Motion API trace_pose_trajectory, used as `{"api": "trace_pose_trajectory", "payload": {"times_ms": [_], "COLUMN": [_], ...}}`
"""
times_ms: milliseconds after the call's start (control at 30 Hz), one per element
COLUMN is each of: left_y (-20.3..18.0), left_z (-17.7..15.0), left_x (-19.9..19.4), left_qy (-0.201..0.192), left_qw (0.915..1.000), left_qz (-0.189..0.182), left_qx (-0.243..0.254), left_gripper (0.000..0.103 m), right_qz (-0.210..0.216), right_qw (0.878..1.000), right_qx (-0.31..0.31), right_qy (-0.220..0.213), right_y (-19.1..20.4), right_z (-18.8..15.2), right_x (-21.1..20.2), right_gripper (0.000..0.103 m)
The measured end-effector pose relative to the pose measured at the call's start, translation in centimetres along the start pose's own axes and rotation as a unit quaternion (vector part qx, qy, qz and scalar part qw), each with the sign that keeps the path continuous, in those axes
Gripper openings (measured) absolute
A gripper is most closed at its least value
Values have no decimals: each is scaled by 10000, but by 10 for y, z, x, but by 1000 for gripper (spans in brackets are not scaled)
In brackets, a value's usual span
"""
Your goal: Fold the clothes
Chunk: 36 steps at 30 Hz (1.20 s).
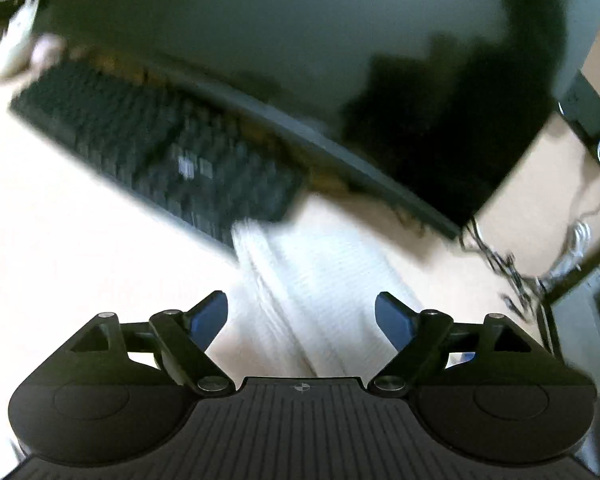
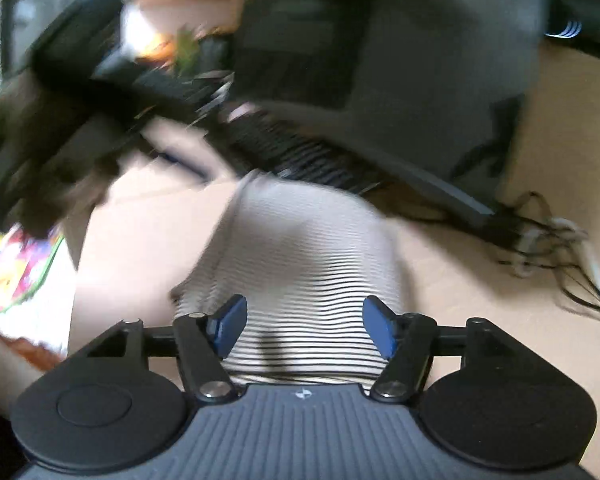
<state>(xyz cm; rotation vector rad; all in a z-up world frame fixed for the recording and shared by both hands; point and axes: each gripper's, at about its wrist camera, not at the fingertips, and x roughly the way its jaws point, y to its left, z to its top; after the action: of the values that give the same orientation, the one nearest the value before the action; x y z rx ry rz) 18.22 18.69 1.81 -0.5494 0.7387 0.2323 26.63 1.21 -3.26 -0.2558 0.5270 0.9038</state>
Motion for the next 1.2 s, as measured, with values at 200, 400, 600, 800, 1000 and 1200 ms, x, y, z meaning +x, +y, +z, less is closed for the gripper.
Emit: {"api": "trace_pose_trajectory", "payload": {"times_ms": [200, 400, 600, 800, 1000, 1200], "left_y": [-16, -28, -39, -46, -43, -50], "left_z": [-44, -56, -70, -67, -84, -72], "left_x": [26, 12, 7, 8, 42, 9], "left_qy": [617, 310, 237, 178, 877, 796], "left_qw": [9975, 9967, 9928, 9912, 9911, 9880], "left_qz": [-133, -588, -1078, -1297, -941, -1309], "left_qx": [-330, -457, -460, -219, -336, 176], "left_gripper": [52, 42, 41, 43, 38, 50], "right_qz": [-320, -386, -190, -142, -334, -378], "right_qw": [9950, 9954, 9970, 9970, 9970, 9966], "right_qx": [941, 874, 726, 717, 690, 738], "right_qy": [-65, -109, -199, -252, 57, -30], "right_y": [-45, -52, -41, -39, -43, -54], "right_z": [-8, -11, -3, 4, -7, -7], "right_x": [-27, -39, -18, -7, 5, 5], "right_gripper": [67, 69, 69, 69, 69, 69]}}
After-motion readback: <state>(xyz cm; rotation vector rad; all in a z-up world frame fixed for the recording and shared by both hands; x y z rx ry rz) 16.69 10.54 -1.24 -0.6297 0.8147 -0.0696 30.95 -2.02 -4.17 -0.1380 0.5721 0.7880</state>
